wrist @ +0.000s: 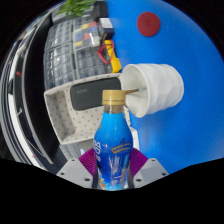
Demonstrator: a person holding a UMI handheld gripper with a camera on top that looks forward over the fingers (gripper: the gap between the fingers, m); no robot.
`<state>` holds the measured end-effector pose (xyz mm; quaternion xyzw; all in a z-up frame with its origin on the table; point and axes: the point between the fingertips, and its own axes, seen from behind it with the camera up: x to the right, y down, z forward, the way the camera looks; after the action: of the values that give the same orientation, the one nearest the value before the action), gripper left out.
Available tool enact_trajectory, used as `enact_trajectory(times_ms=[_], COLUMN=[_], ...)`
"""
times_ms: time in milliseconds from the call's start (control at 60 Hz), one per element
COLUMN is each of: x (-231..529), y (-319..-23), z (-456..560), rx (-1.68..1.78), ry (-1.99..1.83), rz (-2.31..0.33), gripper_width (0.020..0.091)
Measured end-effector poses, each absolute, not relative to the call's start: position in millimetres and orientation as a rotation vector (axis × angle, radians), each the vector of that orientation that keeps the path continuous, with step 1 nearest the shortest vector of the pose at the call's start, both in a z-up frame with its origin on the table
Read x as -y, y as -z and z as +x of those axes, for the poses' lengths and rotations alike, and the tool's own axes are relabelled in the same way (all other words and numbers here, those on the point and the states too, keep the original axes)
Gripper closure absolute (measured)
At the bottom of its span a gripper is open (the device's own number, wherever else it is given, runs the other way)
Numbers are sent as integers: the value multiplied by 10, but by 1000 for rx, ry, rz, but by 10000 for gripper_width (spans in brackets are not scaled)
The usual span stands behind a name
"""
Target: Pour water
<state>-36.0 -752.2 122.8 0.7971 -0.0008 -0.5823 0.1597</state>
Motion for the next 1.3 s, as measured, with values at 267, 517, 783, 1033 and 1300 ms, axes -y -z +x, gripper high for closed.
enact_trajectory(times_ms=[267,517,783,1033,1300], x=[7555,7142,6087,5083,4577], y=[-1207,-1391,-1980,-1625,-838], z=[-372,-287,-442,-496,-504], rx=[39,-726,-1910,-2482,-2511], ry=[1597,1792,1940,1732,1652], rz=[2244,2507,2619,2658,2656], gripper_width=[697,695,698,694,693])
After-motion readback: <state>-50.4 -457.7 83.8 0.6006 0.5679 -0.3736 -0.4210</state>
